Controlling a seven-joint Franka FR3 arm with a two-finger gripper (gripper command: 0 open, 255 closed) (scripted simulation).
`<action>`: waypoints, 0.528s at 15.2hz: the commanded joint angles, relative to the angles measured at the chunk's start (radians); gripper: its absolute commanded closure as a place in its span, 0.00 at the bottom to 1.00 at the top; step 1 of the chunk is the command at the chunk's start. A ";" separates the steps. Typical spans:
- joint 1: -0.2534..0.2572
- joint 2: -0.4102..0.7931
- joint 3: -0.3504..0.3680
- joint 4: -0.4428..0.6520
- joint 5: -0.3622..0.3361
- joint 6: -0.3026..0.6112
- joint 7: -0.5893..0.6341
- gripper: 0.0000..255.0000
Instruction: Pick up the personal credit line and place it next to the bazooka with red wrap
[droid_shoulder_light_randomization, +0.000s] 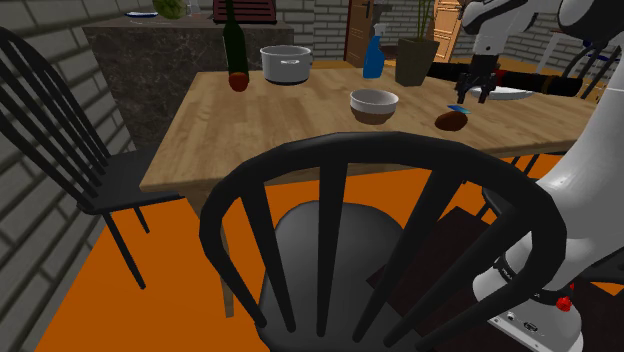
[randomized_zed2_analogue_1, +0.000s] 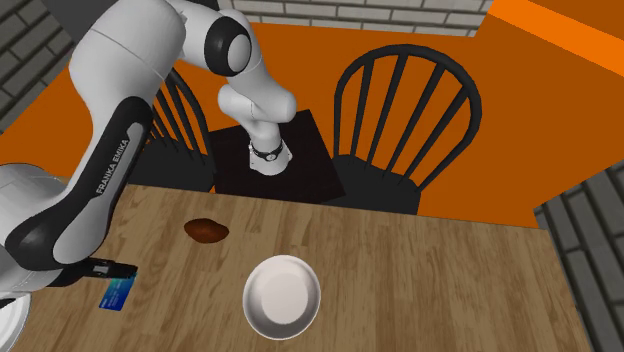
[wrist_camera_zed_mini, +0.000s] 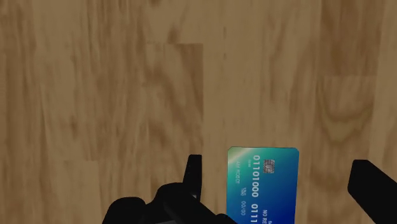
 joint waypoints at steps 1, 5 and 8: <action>-0.001 0.004 0.000 0.064 0.001 -0.060 0.001 0.00; -0.002 0.009 0.000 0.095 0.002 -0.088 0.001 0.00; -0.002 0.009 0.000 0.095 0.002 -0.088 0.001 0.00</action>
